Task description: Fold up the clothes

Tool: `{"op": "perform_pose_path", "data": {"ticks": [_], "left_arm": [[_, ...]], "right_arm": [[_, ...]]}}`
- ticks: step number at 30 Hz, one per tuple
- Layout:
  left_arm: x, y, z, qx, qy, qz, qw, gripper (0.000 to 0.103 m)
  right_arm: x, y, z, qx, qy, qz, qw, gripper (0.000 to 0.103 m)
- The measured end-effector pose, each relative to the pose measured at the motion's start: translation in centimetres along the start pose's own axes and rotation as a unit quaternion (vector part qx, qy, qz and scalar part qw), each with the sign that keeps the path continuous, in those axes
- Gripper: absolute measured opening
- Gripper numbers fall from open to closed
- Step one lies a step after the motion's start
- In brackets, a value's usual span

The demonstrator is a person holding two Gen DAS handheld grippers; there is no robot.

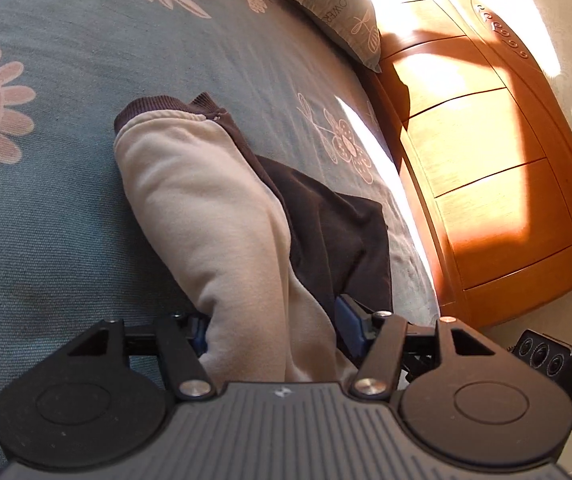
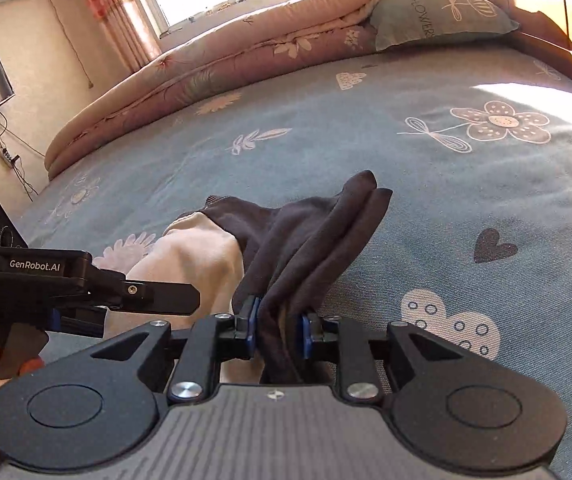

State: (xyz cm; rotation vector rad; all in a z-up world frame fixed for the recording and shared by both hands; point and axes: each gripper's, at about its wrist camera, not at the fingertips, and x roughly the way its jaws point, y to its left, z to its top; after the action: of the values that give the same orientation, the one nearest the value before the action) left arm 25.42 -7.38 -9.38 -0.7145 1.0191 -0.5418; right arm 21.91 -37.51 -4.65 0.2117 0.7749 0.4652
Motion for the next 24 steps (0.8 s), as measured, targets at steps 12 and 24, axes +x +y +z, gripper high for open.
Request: {"op": "perform_pose_path", "data": {"ticks": [12,24], "left_arm": [[0.4,-5.8,-0.1,0.027,0.005,-0.059,0.9979,0.058],[9.5,-14.9,-0.1,0.075,0.069,-0.120,0.9875,0.058]], "right_arm": [[-4.4,-0.9,1.3,0.001,-0.058,-0.019,0.998,0.031],[-9.6,-8.4,3.5,0.030,-0.109,-0.105,0.988,0.033]]}}
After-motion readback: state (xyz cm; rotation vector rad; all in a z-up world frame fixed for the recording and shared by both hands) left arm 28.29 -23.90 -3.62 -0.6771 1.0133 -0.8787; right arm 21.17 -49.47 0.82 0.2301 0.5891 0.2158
